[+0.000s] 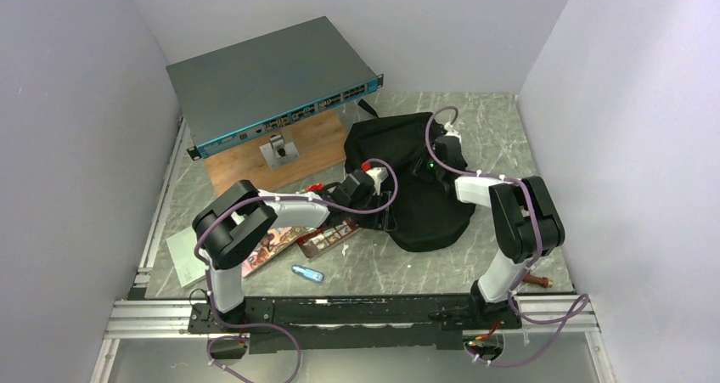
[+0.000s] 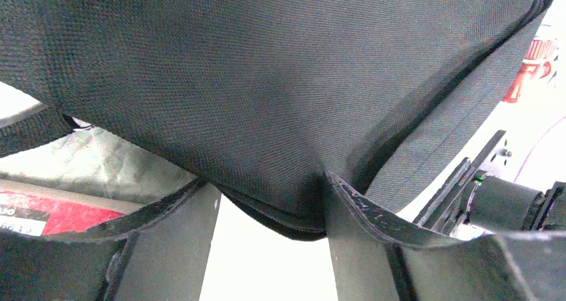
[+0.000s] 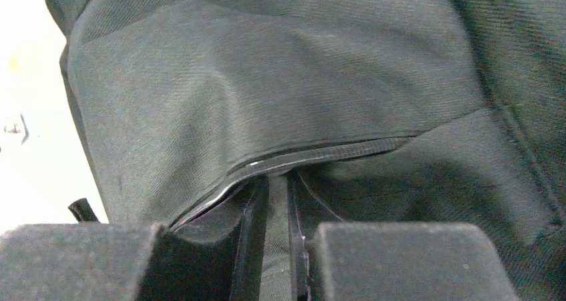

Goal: Pack the student bag
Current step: Place the stationery in the student bag.

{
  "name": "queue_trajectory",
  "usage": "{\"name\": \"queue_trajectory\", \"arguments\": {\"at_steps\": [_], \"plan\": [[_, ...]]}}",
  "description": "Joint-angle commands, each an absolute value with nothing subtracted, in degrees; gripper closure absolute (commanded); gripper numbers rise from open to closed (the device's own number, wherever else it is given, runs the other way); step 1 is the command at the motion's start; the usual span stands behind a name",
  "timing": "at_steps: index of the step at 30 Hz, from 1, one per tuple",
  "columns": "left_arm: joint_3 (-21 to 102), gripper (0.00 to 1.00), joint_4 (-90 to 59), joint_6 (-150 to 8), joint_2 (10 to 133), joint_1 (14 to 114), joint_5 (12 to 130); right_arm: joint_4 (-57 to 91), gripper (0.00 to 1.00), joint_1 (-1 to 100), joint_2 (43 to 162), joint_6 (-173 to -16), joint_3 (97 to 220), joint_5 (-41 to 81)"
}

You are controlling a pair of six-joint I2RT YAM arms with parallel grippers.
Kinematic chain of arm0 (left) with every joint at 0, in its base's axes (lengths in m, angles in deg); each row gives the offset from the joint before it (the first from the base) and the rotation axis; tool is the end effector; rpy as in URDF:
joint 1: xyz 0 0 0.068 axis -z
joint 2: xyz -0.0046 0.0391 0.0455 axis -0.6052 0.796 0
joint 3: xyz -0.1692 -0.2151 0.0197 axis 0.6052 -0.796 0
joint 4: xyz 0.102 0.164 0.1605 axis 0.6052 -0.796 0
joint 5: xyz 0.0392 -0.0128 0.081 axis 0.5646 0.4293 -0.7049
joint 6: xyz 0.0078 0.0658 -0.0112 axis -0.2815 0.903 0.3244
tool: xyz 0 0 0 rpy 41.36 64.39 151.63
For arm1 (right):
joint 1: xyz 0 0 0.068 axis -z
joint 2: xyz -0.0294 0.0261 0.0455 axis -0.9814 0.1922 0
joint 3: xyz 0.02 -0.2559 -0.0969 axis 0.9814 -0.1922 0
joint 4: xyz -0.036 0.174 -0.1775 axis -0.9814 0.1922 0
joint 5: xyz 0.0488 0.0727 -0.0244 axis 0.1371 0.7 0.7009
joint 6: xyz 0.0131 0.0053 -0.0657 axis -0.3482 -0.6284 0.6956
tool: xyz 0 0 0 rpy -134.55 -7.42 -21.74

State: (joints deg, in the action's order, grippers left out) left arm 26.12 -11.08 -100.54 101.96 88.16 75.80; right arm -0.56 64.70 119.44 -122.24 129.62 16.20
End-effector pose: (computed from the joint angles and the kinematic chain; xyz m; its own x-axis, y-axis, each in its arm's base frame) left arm 0.2353 -0.3088 0.1487 -0.8834 0.0709 -0.4632 0.3731 0.7044 -0.6038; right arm 0.3428 0.0901 0.1580 -0.6212 0.4266 -0.6573 0.0721 0.8664 0.4941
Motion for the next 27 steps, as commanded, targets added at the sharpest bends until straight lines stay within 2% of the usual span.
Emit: {"name": "queue_trajectory", "arguments": {"at_steps": [1,3,6,9,12,17,19,22,27], "plan": [[25.69,0.37,-13.45,-99.17,101.12,88.94,76.78,-9.96,0.79,67.62,119.96,-130.94,130.41,11.93],[25.69,0.37,-13.93,-98.74,100.96,88.99,76.39,-9.84,0.75,69.31,122.5,-135.89,131.37,14.19],[25.35,0.37,-14.22,-98.63,100.72,88.96,75.97,-17.41,0.72,71.88,125.78,-144.54,129.61,22.82],[25.27,0.37,-14.23,-98.81,100.33,89.01,76.3,-15.43,0.69,71.94,126.12,-142.86,131.34,24.94],[25.34,0.36,-14.92,-97.83,98.84,89.16,75.48,-10.88,0.58,71.89,124.01,-139.41,131.17,26.58],[26.72,0.33,-17.42,-95.98,95.64,89.23,75.05,-0.59,0.29,71.89,117.77,-129.57,128.71,29.07],[27.21,0.32,-17.77,-95.52,93.55,89.31,76.05,2.83,0.22,71.9,115.45,-125.5,127.36,30.12],[27.26,0.29,-17.82,-95.01,90.59,89.25,76.76,6.65,0.18,71.89,111.41,-120.65,124.34,30.88],[24.65,0.28,-19.37,-95.21,82.76,89.22,74.42,9.18,0.18,70.72,102.53,-115.43,118.77,31.4]]}}
